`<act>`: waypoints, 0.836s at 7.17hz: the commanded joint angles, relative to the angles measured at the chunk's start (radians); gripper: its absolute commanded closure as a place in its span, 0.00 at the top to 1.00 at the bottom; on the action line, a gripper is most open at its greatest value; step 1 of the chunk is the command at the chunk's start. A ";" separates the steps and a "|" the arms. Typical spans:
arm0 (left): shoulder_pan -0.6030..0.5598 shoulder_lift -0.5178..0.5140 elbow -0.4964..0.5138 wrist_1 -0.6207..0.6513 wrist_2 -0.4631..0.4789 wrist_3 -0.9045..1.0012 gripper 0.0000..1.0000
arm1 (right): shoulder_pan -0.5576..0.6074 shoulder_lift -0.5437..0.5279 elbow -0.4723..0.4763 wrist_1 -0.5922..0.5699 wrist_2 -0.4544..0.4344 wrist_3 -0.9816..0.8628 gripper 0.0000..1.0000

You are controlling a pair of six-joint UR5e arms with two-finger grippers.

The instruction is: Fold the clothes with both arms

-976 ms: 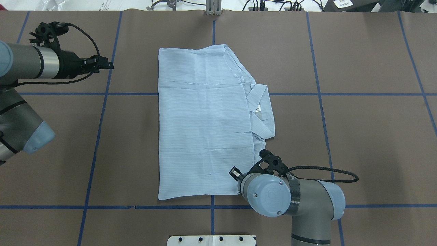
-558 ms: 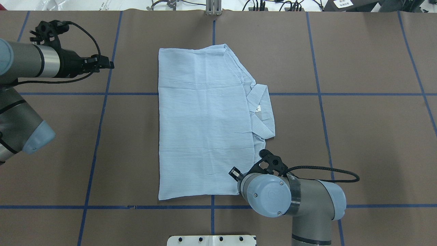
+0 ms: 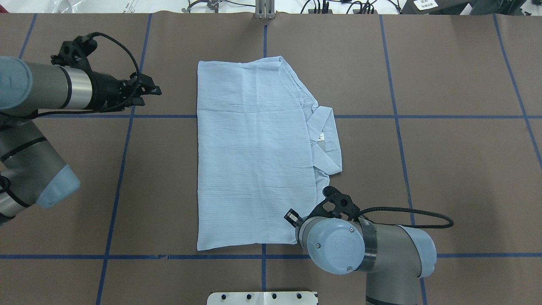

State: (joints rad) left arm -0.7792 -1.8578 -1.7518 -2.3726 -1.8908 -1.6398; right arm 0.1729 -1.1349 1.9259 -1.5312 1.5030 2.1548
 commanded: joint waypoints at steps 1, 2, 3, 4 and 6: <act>0.191 0.050 -0.137 0.054 0.097 -0.281 0.65 | -0.021 0.000 0.002 -0.003 -0.001 0.004 0.00; 0.321 0.055 -0.196 0.164 0.210 -0.355 0.65 | -0.021 0.000 0.002 -0.003 -0.001 0.004 0.00; 0.419 0.054 -0.201 0.223 0.301 -0.386 0.65 | -0.021 -0.002 0.004 -0.003 -0.001 0.004 0.00; 0.467 0.063 -0.201 0.231 0.326 -0.394 0.65 | -0.019 -0.002 0.013 -0.003 -0.001 0.004 0.00; 0.553 0.103 -0.198 0.231 0.366 -0.436 0.65 | -0.019 -0.008 0.022 -0.003 -0.001 0.002 0.00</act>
State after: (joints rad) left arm -0.2783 -1.7691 -1.9493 -2.1457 -1.5533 -2.0529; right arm 0.1532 -1.1389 1.9429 -1.5340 1.5018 2.1573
